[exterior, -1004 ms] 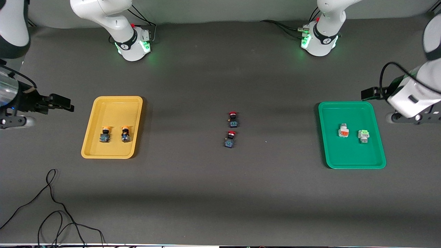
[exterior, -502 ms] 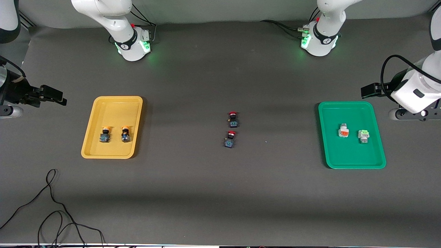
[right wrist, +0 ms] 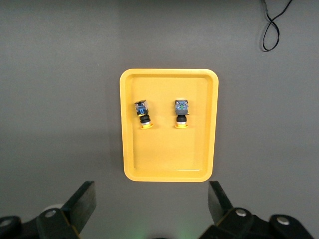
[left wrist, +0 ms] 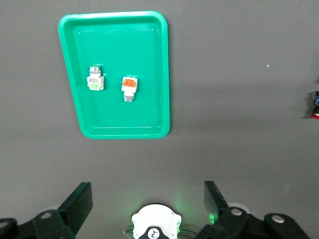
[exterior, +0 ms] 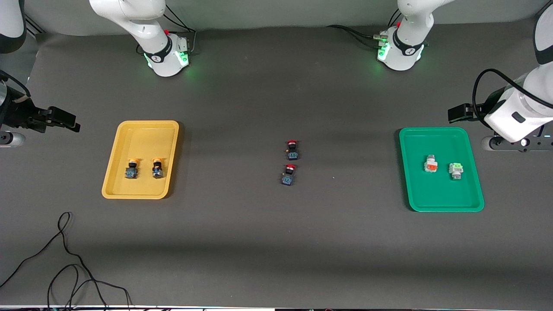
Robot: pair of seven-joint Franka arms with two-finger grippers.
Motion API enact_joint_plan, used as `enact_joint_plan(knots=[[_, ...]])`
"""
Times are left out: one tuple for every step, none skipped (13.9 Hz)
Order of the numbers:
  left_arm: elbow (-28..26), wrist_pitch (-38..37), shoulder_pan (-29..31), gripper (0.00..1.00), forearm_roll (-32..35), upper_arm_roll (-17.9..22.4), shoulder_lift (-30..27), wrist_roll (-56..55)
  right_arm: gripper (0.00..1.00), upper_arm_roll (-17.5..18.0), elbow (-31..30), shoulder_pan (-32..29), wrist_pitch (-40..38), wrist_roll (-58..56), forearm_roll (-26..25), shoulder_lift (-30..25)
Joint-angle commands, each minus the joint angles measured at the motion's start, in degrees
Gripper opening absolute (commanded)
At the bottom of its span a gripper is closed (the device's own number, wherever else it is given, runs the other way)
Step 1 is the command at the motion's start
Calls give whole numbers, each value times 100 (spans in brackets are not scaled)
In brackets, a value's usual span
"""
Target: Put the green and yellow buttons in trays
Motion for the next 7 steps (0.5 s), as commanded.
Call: enact_joint_plan(knots=[[13,-39,-1284,100,-50,1159,-159,-58,100,125,-91,-135,-27,150,-102,-116],[13,-30,-1935,100,-85,1862,-177,-49,100,143,-91,-214,-27,141,-102,-125],[-4,-13,-2411,100,-207,2382,-230,-49,100,247,-91,-267,-35,141,-102,-116],[-91,40,-2555,100,-330,2614,-308,12,100,257,-82,-267,-44,141,-102,-116],[-371,293,-2557,100,-358,2659,-509,178,100,249,-73,-224,-53,149,-93,-116],[-843,652,-2530,100,-367,2668,-825,327,100,240,-64,-197,-53,149,-93,-125],[-1327,978,-2530,100,-367,2669,-1124,381,100,231,-64,-197,-62,150,-93,-116]])
